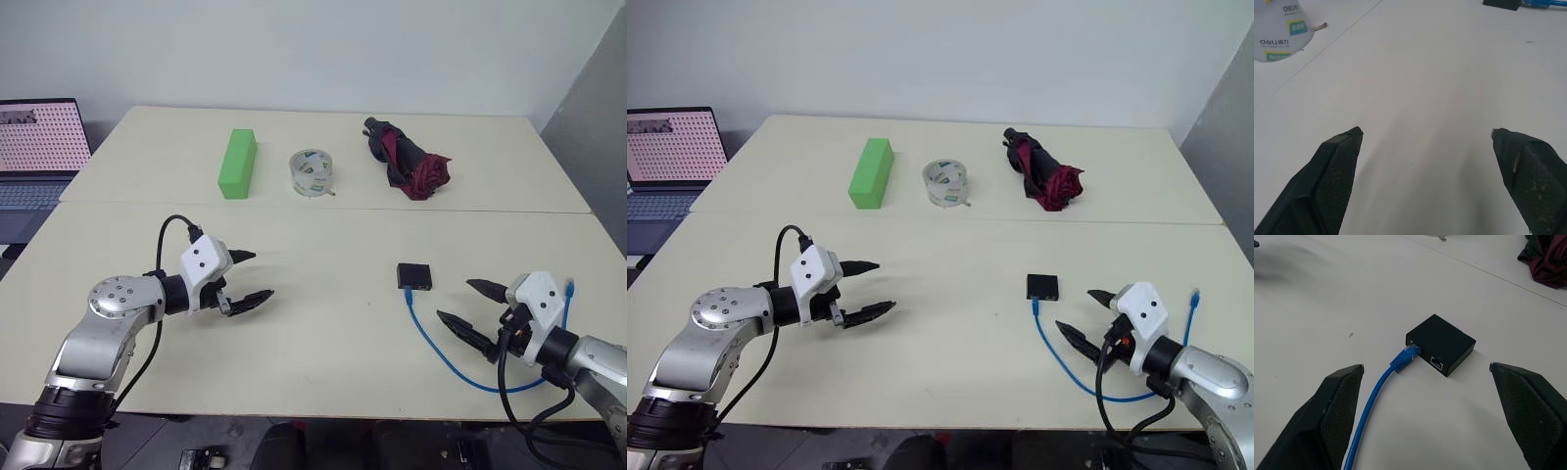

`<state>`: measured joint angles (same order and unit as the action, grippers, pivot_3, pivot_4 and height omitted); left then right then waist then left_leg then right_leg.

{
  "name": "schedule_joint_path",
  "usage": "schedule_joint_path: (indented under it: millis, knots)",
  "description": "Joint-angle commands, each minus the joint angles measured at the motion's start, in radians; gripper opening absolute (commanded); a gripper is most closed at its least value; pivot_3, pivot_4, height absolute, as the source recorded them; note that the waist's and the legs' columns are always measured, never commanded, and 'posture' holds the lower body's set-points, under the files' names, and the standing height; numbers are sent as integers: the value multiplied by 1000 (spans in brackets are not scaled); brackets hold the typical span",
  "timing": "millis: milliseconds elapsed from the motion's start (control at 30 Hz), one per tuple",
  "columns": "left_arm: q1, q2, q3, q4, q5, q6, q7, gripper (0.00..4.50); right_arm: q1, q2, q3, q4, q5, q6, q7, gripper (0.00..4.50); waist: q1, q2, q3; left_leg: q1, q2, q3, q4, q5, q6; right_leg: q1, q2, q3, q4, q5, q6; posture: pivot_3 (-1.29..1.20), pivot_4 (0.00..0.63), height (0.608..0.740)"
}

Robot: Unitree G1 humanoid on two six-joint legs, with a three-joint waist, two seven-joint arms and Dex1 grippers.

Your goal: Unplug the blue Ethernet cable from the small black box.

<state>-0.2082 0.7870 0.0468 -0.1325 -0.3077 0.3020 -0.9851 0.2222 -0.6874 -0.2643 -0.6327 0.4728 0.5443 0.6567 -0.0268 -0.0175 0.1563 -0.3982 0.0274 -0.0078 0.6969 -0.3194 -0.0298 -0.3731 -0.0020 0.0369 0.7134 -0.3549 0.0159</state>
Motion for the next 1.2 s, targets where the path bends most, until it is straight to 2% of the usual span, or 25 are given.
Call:
schedule_joint_path:
  millis: [33,500,733,967,1167,1200]
  knots:
    - [1,-1,8,-42,-11,-12,-6,4468,-4,-11,-18,-14,-7,-28,9,4350,0,0,0,0,0,0,0,0,0,0,0,0,0,0,0,0,150,740]
    - [12,-10,-9,-86,-9,8,-4,4468,27,0,16,-46,-18,-17,2,4350,0,0,0,0,0,0,0,0,0,0,0,0,0,0,0,0,150,740]
    - [-33,-27,-39,-95,-45,59,-34,4468,76,62,115,-102,-63,2,-92,4350,0,0,0,0,0,0,0,0,0,0,0,1,0,0,0,0,150,740]
    - [-120,-37,-86,-95,-64,115,-77,4468,22,201,295,-36,-239,37,-300,4350,0,0,0,0,0,1,1,2,-3,0,1,1,1,0,0,0,150,740]
    - [-130,-32,-133,-109,-47,105,-103,4468,-41,322,347,22,-280,86,-398,4350,-1,0,0,0,0,0,0,2,-3,-1,1,1,1,0,0,0,150,740]
    - [-128,-32,-136,-114,-51,107,-109,4500,-50,333,357,27,-285,91,-405,4193,-1,0,0,0,0,0,0,2,-3,-1,1,1,1,0,0,0,150,740]
